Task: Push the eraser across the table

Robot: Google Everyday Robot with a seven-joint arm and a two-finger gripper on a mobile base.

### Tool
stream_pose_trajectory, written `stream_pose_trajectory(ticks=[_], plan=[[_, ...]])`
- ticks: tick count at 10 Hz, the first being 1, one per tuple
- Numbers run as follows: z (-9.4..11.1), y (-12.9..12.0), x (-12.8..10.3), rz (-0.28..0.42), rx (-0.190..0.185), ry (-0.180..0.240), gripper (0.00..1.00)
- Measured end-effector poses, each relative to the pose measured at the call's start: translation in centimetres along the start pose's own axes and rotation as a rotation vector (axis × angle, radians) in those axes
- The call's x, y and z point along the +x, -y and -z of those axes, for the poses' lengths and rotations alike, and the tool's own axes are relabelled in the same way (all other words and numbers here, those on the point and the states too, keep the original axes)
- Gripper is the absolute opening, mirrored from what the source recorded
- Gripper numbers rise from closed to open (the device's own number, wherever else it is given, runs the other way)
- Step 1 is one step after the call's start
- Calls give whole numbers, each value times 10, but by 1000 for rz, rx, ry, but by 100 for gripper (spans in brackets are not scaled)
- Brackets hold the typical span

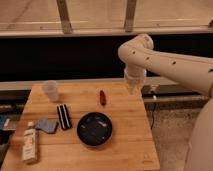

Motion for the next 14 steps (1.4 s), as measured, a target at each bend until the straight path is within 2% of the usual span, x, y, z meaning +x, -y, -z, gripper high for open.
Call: stream_pose_trajectory(ticks=[2, 5, 6, 8, 9, 10, 14], plan=[[0, -1, 1, 12, 11, 5, 3], [2, -34, -29, 95, 11, 70, 0], [3, -55, -46, 131, -1, 98, 0], [8, -103, -79, 213, -59, 176, 0], [8, -117, -88, 243, -82, 201, 0], [10, -142, -99, 294, -113, 223, 0], [10, -143, -99, 298, -114, 224, 0]])
